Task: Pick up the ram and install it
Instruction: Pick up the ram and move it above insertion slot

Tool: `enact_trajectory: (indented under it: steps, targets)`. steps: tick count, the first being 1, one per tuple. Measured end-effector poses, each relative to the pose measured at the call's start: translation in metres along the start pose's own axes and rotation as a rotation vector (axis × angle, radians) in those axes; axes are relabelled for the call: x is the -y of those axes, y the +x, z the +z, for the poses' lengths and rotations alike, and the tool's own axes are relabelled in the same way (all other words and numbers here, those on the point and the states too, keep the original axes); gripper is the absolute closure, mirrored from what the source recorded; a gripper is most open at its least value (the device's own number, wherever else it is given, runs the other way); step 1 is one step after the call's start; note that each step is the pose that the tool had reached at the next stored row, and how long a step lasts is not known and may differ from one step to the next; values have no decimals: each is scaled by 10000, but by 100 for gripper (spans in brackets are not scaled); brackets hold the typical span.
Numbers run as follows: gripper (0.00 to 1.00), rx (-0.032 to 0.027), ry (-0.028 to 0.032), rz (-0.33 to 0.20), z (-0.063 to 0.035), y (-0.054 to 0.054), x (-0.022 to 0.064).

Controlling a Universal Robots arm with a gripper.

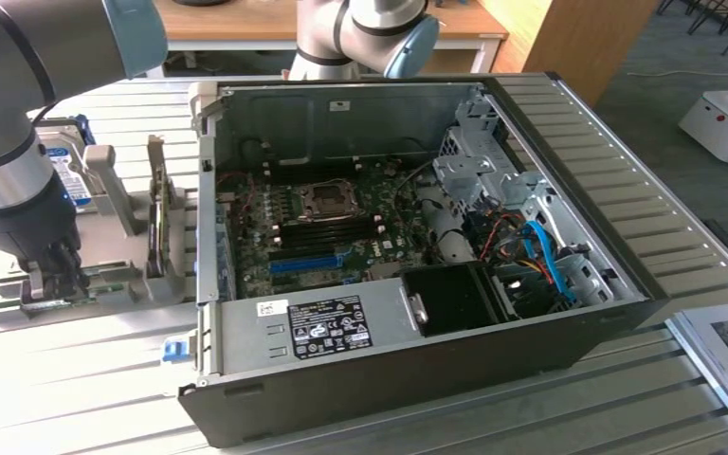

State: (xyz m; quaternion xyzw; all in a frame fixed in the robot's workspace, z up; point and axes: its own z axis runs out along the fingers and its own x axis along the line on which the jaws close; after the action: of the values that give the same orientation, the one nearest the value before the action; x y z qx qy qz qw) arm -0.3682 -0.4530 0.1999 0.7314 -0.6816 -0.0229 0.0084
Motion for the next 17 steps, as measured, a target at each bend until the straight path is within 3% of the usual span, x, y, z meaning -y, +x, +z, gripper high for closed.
enact_trajectory:
  steps: [8,10,17]
  targets:
    - [79,-1,0,0,0,0,0]
    - [86,2,-1,0,0,0,0]
    - [88,0,-1,-1,0,0,0]
